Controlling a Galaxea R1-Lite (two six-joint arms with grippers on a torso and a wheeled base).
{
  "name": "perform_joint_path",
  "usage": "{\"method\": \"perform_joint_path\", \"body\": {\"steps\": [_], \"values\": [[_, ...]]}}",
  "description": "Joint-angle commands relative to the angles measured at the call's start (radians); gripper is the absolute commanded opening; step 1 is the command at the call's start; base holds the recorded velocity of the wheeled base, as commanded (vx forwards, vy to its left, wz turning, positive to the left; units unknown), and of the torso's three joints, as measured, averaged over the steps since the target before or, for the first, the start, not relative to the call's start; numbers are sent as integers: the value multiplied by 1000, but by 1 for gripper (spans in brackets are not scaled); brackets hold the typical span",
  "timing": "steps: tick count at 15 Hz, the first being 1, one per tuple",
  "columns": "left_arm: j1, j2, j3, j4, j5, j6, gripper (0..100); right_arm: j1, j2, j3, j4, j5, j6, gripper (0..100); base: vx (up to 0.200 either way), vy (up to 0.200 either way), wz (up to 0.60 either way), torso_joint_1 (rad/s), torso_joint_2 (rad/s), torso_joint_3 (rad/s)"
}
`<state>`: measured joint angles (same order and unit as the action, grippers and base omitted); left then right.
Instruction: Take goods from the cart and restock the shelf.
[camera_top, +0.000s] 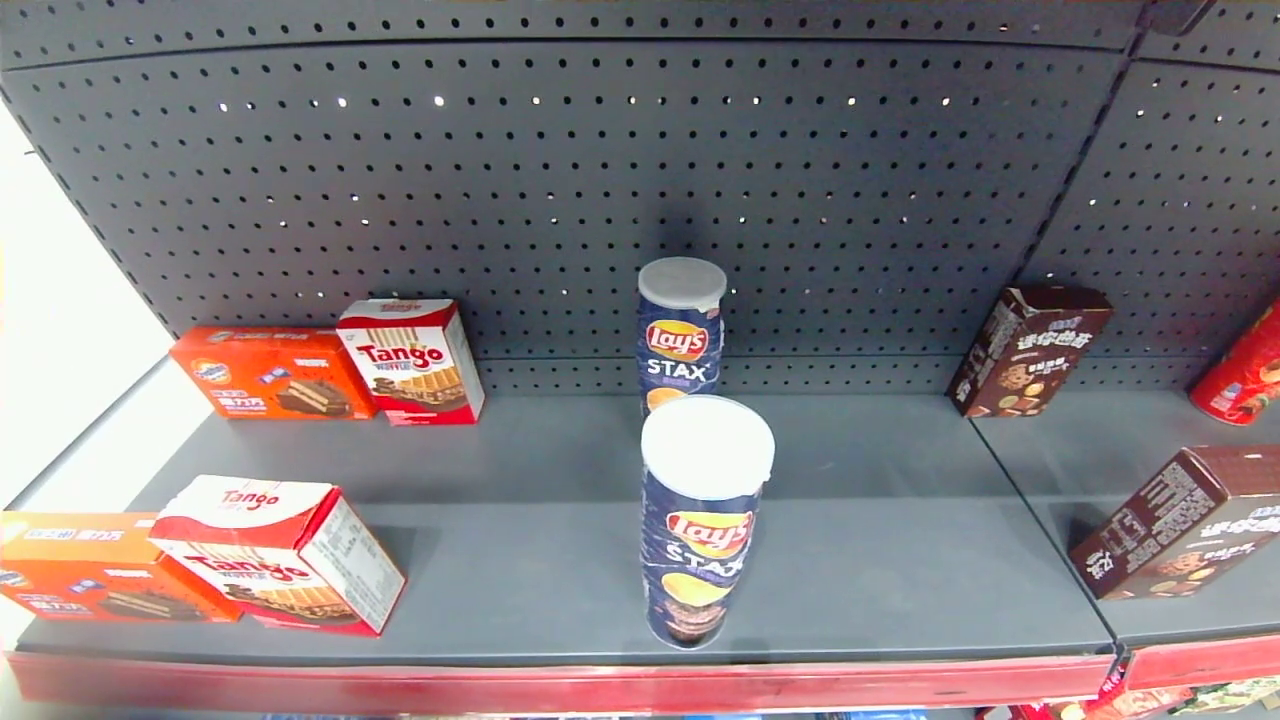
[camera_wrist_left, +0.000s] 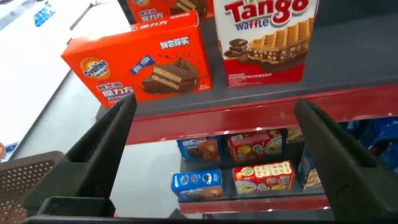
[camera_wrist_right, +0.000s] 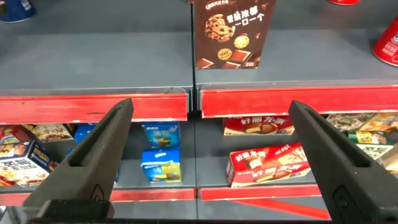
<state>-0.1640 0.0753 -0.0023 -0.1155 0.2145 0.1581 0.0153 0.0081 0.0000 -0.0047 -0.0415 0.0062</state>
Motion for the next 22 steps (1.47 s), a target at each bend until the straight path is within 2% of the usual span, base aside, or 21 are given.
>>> {"method": "perform_joint_path", "body": {"steps": [1, 3, 4, 5, 6, 7, 8, 10, 11, 13, 15, 16, 17, 18, 19, 21, 22], "values": [[0, 4, -1, -29, -17, -52, 100, 0, -2, 0, -1, 0, 0, 100, 0, 0, 0, 0, 0, 0], [1, 4, 1, -32, -116, -92, 100, 0, -2, 0, -1, 0, 0, 100, 0, 0, 0, 0, 0, 0], [1, 6, 2, -18, -198, -127, 100, 0, -2, 0, -1, 0, 0, 100, 0, 0, 0, 0, 0, 0], [0, 6, 2, 7, -218, -143, 100, 0, -2, 0, -1, 0, 0, 100, 0, 0, 0, 0, 0, 0], [0, 6, 2, 7, -218, -143, 100, 0, -2, 0, -1, 0, 0, 100, 0, 0, 0, 0, 0, 0], [0, 6, 2, 65, -242, -166, 100, 0, -2, 0, -1, 0, 0, 100, 0, 0, 0, 0, 0, 0], [0, 6, 1, 68, -247, -175, 100, 0, -2, 0, -1, 0, 0, 100, 0, 0, 0, 0, 0, 0], [1, 6, -1, 134, -173, -120, 100, 0, -2, 0, -1, 0, 0, 100, 0, 0, 0, 0, 0, 0], [1, 6, 1, 126, -153, -111, 100, 0, -2, 0, -1, 0, 0, 100, 0, 0, 0, 0, 0, 0], [1, 6, 2, 119, -144, -118, 100, 0, -2, 0, -1, 0, 0, 100, 0, 0, 0, 0, 0, 0], [0, 6, 1, 119, -153, -155, 100, 0, -2, 0, -1, 0, 0, 100, 0, 0, 0, 0, 0, 0], [1, 6, 2, 116, -158, -157, 100, 0, -2, 0, 0, 0, 0, 100, 0, 0, 0, 0, 0, 0], [66, 6, -2, 126, -172, -155, 100, 0, -2, 0, -1, 0, 0, 100, 0, 0, 0, 0, 0, 0], [167, 0, -7, 140, -233, -144, 100, 0, -2, 0, -1, 0, 0, 100, 0, 0, 0, 0, 0, 0], [205, -12, -8, 146, -270, -132, 100, 0, -2, 0, -1, 0, 0, 100, 0, 0, 0, 0, 0, 0], [201, -15, -7, 142, -251, -137, 100, 0, -2, 0, -1, 0, 0, 100, 0, 0, 0, 0, 0, 0], [153, -75, -1, 123, -259, -117, 100, 0, -2, 0, -1, 0, 0, 100, 0, 0, 0, 0, 0, 0]]}}
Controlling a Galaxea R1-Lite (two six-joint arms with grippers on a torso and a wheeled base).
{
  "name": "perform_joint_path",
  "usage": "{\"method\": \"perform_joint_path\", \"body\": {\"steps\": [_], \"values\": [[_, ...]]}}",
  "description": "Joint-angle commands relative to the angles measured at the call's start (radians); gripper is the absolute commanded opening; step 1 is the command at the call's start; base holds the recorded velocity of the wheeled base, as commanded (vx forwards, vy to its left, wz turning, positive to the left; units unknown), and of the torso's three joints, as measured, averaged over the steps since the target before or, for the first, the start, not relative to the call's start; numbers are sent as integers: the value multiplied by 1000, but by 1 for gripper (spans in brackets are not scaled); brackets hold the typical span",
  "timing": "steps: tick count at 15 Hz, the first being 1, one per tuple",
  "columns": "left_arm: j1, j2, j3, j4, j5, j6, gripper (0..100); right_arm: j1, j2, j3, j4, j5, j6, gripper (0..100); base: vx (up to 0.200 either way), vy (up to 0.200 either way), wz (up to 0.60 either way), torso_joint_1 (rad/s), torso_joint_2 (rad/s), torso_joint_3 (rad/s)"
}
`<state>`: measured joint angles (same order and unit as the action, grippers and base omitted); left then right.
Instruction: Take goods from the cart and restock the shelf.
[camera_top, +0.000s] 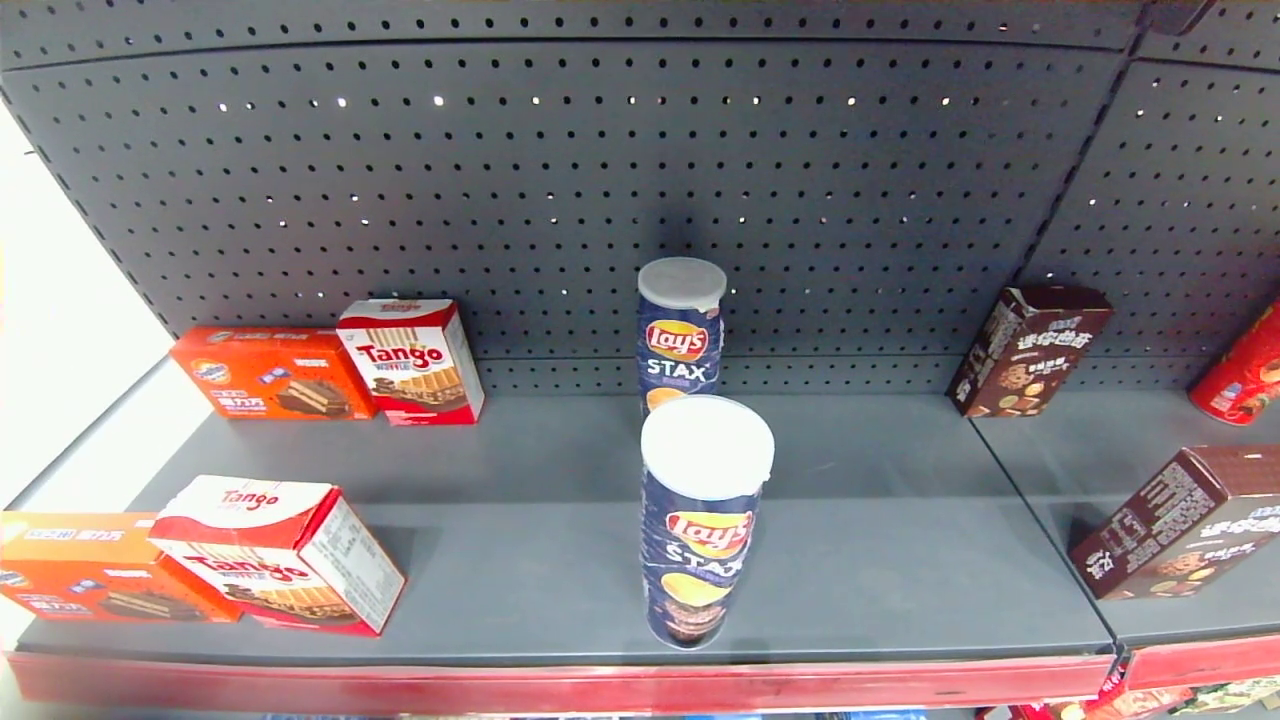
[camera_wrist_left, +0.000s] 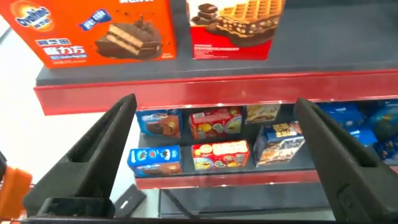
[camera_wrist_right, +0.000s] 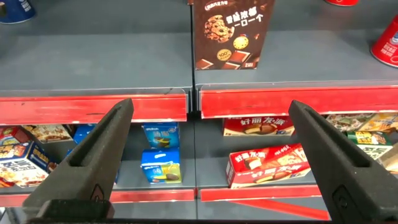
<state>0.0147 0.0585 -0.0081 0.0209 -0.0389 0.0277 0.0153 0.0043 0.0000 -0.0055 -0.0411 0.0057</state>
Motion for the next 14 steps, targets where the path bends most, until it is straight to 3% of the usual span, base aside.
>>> {"method": "perform_joint_path", "body": {"steps": [1, 2, 5, 14], "values": [[-21, -59, 5, -15, -7, 32, 100, 0, 2, 0, 1, 0, 0, 100, 0, 0, 0, 0, 0, 0], [-19, -59, 5, -16, -2, 26, 100, 0, 2, 0, -1, 0, 0, 100, 0, 0, 0, 0, 0, 0], [-16, -59, 7, -18, 60, -38, 100, 0, 2, 0, -1, 0, 0, 100, 0, 0, 0, 0, 0, 0], [-16, -59, 7, -18, 62, -37, 100, 0, 2, 0, -1, 0, 0, 100, 0, 0, 0, 0, 0, 0]]}}
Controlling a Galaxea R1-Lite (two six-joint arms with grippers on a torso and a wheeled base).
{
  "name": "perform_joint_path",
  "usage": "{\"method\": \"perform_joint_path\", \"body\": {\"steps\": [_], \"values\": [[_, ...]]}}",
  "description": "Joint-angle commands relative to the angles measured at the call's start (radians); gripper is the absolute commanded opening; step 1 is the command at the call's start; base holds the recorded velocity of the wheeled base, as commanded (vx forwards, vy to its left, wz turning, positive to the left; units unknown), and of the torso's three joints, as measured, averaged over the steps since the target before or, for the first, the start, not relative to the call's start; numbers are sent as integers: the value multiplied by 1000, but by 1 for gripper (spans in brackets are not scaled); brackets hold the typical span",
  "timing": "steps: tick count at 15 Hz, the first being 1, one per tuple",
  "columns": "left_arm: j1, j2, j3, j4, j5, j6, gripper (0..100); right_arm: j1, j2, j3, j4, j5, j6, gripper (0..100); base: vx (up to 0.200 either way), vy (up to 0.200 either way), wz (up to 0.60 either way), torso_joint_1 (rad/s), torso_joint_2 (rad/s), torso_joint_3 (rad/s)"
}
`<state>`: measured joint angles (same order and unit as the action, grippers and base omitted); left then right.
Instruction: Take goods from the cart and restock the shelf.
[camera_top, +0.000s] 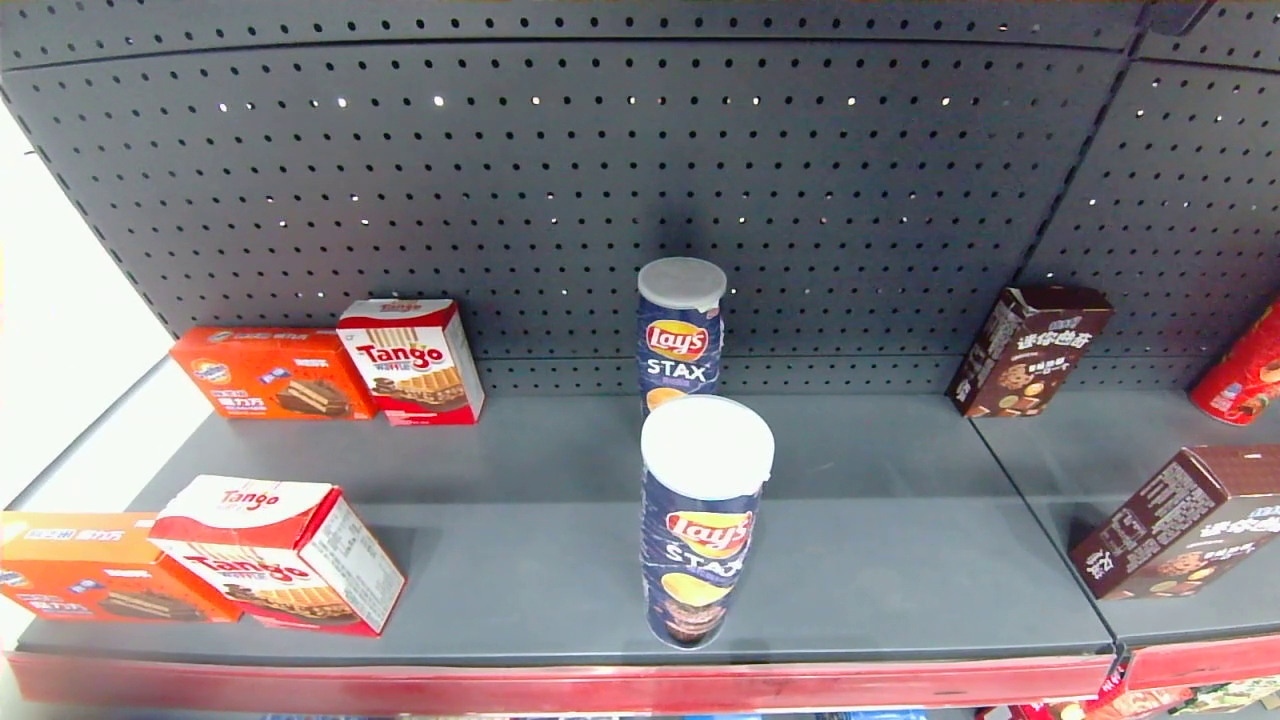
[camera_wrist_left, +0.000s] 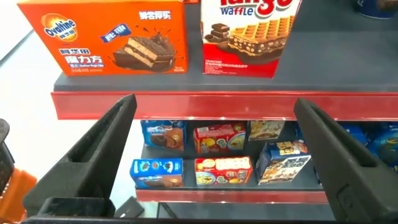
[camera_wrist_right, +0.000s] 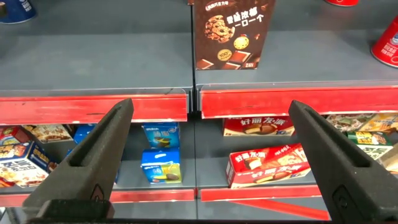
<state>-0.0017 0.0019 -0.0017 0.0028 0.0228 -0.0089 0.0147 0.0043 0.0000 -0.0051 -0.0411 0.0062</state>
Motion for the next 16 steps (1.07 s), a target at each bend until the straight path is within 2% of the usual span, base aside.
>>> {"method": "perform_joint_path", "body": {"steps": [1, 7, 9, 16], "values": [[0, -2, 0, -1, 0, 0, 100, 1, 2, 0, 1, 3, 0, 100, 0, 0, 0, 0, 0, 0], [0, -2, 0, 0, -1, 0, 100, 1, 2, 0, 1, 6, 0, 100, 0, 0, 0, 0, 0, 0], [-1, -2, 0, 0, -3, 0, 100, 1, 2, 0, 1, 6, 0, 100, -200, 0, 0, 0, 0, 7], [-1, -2, 0, 0, -1, 0, 100, 1, 2, 0, 1, 7, 0, 100, 0, 0, 0, 0, 0, 0]]}}
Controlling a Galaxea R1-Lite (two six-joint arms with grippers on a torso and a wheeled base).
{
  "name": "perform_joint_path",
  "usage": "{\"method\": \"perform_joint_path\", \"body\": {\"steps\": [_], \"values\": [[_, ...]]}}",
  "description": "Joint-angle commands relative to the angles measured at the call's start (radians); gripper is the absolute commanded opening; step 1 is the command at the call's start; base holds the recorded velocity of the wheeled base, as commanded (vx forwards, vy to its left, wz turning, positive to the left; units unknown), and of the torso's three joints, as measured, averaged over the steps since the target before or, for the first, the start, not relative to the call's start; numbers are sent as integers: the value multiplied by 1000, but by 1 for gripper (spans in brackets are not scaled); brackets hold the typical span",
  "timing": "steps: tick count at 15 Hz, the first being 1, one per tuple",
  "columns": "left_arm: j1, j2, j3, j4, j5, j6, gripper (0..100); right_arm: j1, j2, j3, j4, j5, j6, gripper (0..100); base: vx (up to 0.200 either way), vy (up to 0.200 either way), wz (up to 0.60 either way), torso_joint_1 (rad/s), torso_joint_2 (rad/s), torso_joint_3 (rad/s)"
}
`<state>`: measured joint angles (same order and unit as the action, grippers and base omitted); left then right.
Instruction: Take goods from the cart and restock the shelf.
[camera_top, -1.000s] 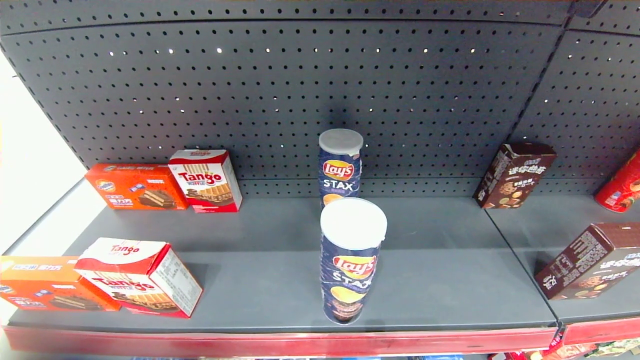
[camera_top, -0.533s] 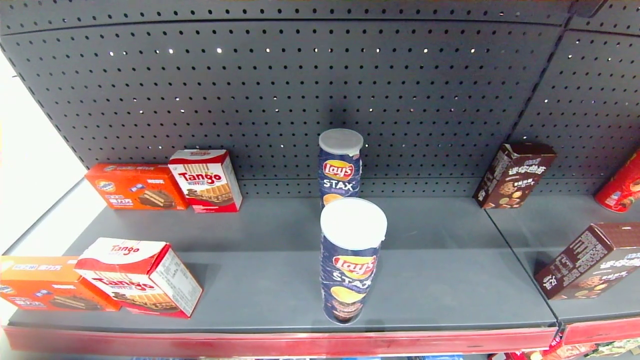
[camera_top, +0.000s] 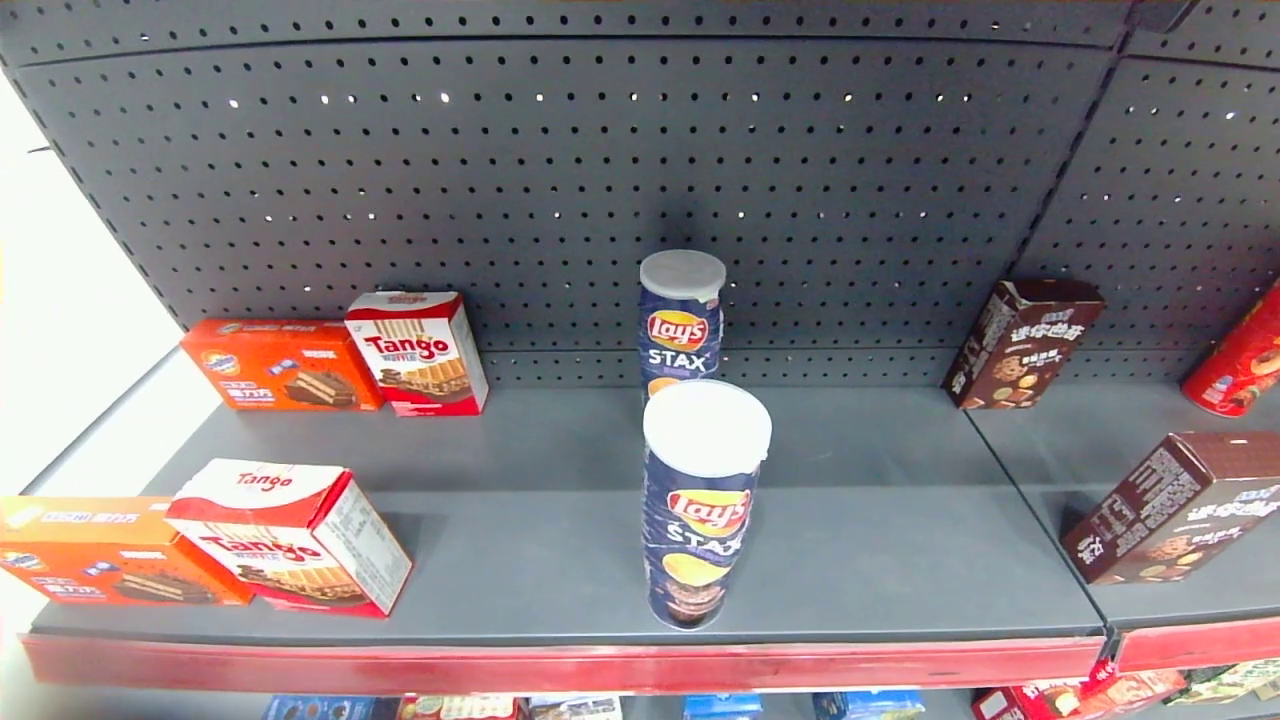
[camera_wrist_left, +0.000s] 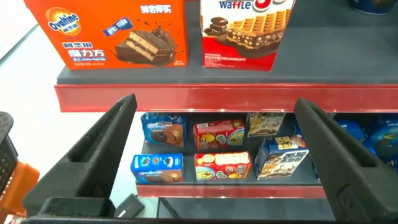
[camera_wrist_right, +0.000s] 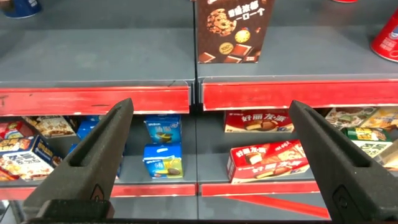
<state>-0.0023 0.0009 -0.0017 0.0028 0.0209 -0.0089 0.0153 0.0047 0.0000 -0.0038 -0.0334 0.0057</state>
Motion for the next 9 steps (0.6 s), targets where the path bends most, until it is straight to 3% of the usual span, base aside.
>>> {"method": "perform_joint_path", "body": {"steps": [1, 2, 9], "values": [[-1, -1, 0, 0, 1, 0, 100, 0, 1, 0, -1, 0, 0, 100, -200, 0, 0, 2, 2, 7], [1, -1, 0, 0, 1, -3, 100, 0, 1, 0, -2, 0, 0, 100, -200, 0, 0, -7, 2, 7], [-1, -1, 0, 0, 1, -2, 100, 0, 1, 0, -2, 0, 0, 100, 0, 0, 0, 0, 0, 0]]}}
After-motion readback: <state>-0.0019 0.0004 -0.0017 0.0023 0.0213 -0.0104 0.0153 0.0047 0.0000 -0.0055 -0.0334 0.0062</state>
